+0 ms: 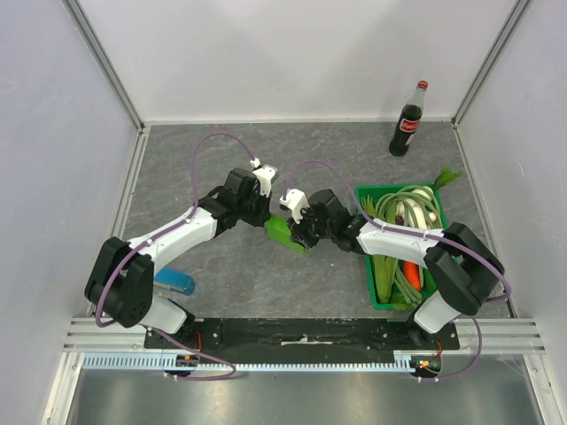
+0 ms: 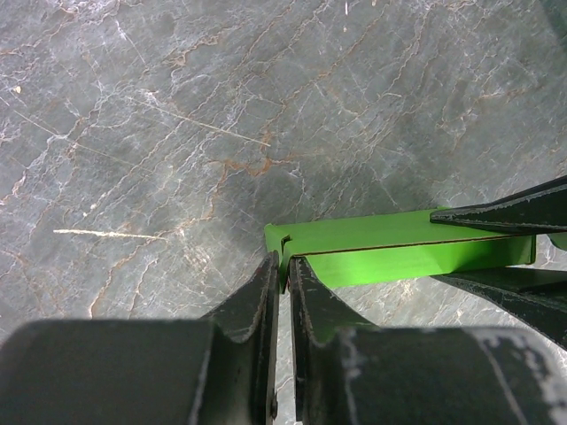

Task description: Fold the paper box

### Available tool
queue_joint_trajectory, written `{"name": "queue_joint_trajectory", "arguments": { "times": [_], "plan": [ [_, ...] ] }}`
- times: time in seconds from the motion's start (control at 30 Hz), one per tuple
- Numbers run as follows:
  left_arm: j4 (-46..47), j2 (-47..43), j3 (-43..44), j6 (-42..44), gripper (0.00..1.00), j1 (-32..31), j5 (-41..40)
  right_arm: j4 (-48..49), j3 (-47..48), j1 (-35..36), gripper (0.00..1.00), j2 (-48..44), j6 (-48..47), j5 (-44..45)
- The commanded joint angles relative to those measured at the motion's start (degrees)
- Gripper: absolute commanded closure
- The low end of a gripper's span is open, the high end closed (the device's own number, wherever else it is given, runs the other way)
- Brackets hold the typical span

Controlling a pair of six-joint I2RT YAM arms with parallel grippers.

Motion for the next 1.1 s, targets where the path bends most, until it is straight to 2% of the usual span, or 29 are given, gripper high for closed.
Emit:
{"name": "queue_joint_trajectory", "arguments": {
  "times": [0.0,0.2,0.23,0.53,0.57,0.63,0.67,0.73,0.93,1.07],
  "plan": [
    [1.17,-1.22,1.5,0.83,0.86,0.09,-0.52,-1.98,0.67,-0.06,0.8,0.34,-0.48,-1.06],
    [1.08,-1.48,1.24,-0.84,0.91,0.0,-2.2,-1.97,0.76,-0.06,0.8,0.96,-0.3,-1.07],
    [0.3,-1.39,1.76,-1.54,0.98,0.0,-2.28,-1.98,0.76,-0.14,0.8,1.04,-0.3,-1.24],
    [-5.07,-0.6,4.66,-9.98,0.98,0.0,-4.92,-2.06,0.85,-0.15,0.8,1.04,-0.3,-1.07],
    [-5.25,-0.86,4.84,-10.07,0.94,0.0,-4.23,-2.06,0.76,-0.06,0.8,1.13,-0.3,-1.24],
    [-5.25,-2.0,5.19,-10.16,0.76,0.0,-4.39,-2.06,0.76,-0.15,0.8,1.13,-0.3,-1.24],
    [-4.99,-2.44,5.19,-9.81,0.71,0.0,-3.96,-1.98,0.84,-0.06,0.8,1.22,-0.3,-1.41],
    [-5.25,-2.27,5.8,-8.85,0.68,0.0,-4.22,-1.98,0.85,-0.14,0.81,1.22,-0.22,-1.5],
    [-4.9,-1.39,5.28,-7.53,0.68,0.0,-2.9,-1.89,0.76,-0.15,0.81,0.96,-0.22,-1.5],
    [-4.81,-0.78,5.11,-6.82,0.79,0.0,-2.81,-1.98,0.76,-0.15,0.81,0.87,-0.3,-1.59]
  ]
}}
